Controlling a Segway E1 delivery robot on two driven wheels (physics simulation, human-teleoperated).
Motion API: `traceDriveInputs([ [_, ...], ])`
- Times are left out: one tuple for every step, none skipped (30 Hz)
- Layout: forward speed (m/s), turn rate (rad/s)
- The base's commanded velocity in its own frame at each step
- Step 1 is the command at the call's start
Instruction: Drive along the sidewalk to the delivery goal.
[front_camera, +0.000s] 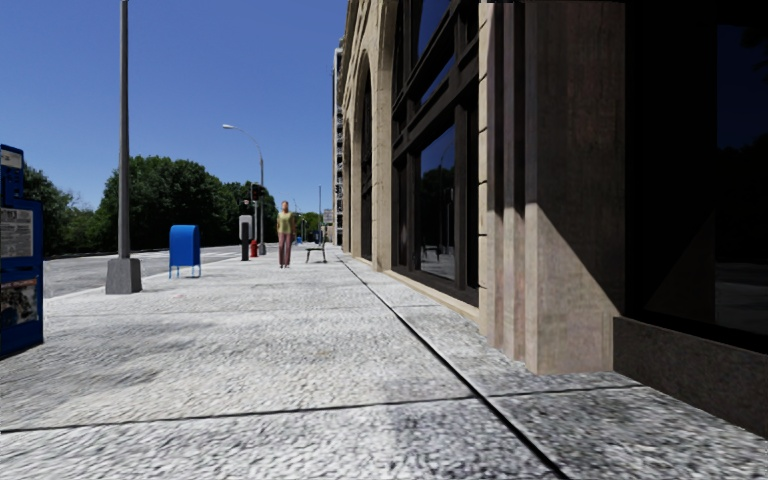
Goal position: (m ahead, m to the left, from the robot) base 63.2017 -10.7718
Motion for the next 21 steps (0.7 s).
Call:
traceDriveInputs([
  [2.0, 0.0],
  [2.0, 0.0],
  [2.0, 0.0],
  [2.0, 0.0],
  [2.0, 0.0],
  [2.0, 0.0],
  [2.0, 0.0],
  [2.0, 0.0],
  [2.0, 0.0],
  [2.0, 0.0],
  [2.0, 0.0],
  [2.0, 0.0],
  [2.0, 0.0],
  [2.0, 0.0],
  [2.0, 0.0],
  [2.0, 0.0],
  [2.0, 0.0],
  [2.0, 0.0],
  [2.0, 0.0],
  [2.0, 0.0],
  [2.0, 0.0],
])
